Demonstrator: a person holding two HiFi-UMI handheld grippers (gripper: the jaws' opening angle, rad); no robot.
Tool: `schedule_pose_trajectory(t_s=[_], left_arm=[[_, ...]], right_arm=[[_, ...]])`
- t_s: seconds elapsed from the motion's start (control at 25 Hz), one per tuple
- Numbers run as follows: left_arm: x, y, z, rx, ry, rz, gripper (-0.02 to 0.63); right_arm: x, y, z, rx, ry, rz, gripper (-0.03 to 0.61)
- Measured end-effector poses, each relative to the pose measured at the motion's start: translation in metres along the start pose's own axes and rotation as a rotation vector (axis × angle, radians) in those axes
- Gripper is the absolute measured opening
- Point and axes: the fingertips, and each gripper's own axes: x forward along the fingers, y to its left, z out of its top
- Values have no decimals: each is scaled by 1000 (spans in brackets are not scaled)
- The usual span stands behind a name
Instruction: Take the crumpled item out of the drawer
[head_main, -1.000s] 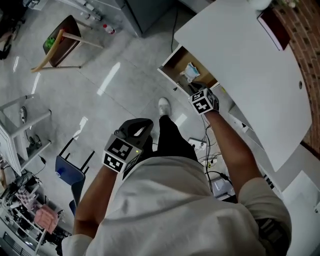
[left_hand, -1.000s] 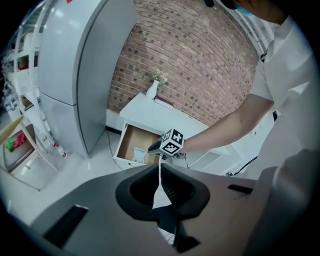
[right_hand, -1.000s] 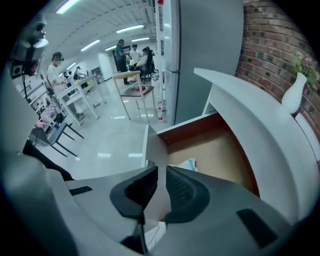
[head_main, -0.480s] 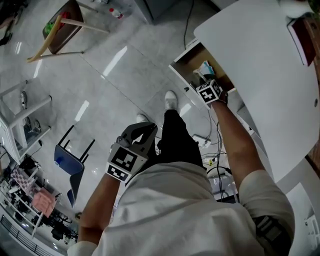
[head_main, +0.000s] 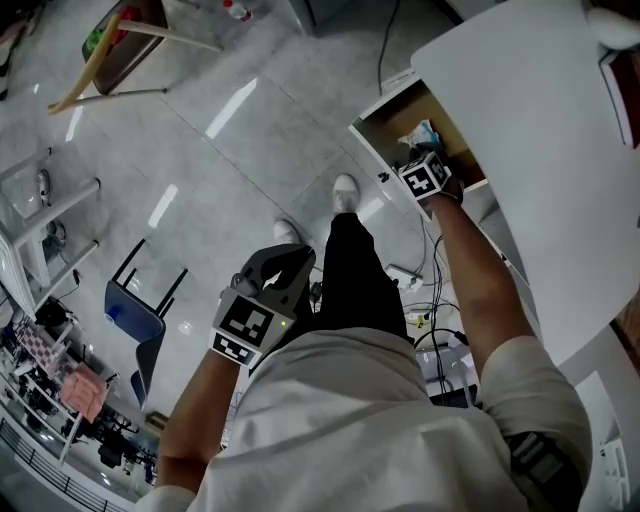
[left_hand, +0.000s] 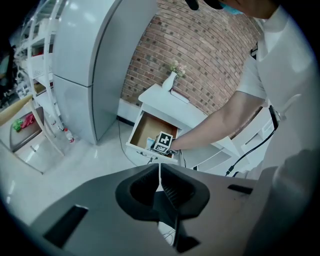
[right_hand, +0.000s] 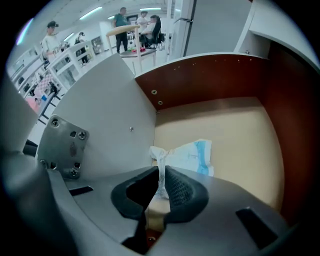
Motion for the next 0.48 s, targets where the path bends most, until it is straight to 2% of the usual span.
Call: schedule_pose_trajectory(t_s=[0.48], left_arm=[[-18, 9, -5, 16, -14, 8, 26]], right_arm=[[-22, -1, 6, 38, -5, -48, 31]])
